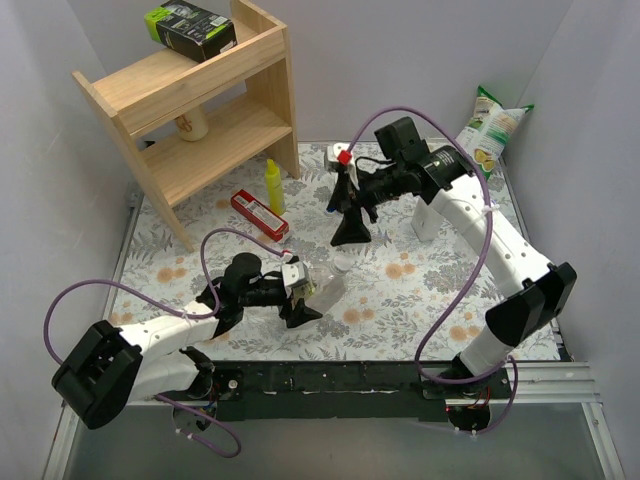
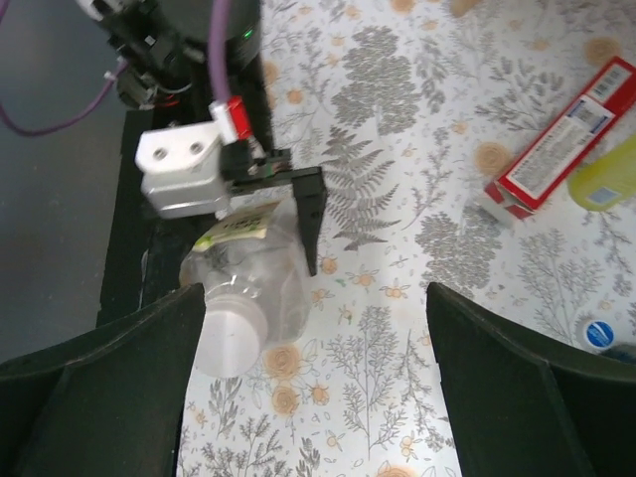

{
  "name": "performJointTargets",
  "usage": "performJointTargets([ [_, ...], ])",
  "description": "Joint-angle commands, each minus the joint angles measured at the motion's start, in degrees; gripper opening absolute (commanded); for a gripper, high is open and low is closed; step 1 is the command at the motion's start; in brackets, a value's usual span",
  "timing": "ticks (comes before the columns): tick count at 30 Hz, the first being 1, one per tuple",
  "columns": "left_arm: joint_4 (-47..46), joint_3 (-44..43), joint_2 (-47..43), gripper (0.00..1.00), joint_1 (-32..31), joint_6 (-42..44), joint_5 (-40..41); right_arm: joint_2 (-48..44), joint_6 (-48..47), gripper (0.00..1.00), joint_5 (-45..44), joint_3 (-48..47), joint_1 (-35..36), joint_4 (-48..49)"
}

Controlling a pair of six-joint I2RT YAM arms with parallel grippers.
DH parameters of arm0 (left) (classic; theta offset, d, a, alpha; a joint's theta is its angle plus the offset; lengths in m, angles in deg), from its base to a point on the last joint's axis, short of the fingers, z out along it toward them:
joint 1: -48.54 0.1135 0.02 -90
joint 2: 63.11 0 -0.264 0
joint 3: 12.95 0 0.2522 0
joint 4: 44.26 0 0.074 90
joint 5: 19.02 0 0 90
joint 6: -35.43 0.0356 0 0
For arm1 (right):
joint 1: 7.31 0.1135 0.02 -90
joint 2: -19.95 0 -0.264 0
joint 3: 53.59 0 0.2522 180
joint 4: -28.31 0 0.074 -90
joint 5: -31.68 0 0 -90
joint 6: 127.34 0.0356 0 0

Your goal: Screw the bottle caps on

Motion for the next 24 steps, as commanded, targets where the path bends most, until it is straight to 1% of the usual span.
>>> performJointTargets([
  [1,1.24,-3.32,-2.53,0.0,0.46,0.84,-2.35,-7.85,-10.24,0.98,6.38,6.97,0.5,-3.73],
  [4,2.12,-3.94,-2.44,0.0,0.55,1.8,-3.05,-10.06,-10.86,0.98,6.47,9.54,0.68,-2.23],
  [12,1.24,-5.17,-0.69,0.0,0.64,1.28,-2.88,-10.33,-16.92,0.98,5.95,11.12,1.47,-7.68],
  [14,0.8,-5.43,-0.68,0.0,0.64,1.1,-3.06,-10.59,-17.63,0.98,4.89,12.0,1.91,-7.77],
  [24,0.45,-6.31,0.11,0.0,0.81,-0.12,-2.53,-10.5,-18.07,0.98,4.36,13.59,2.17,-7.68],
])
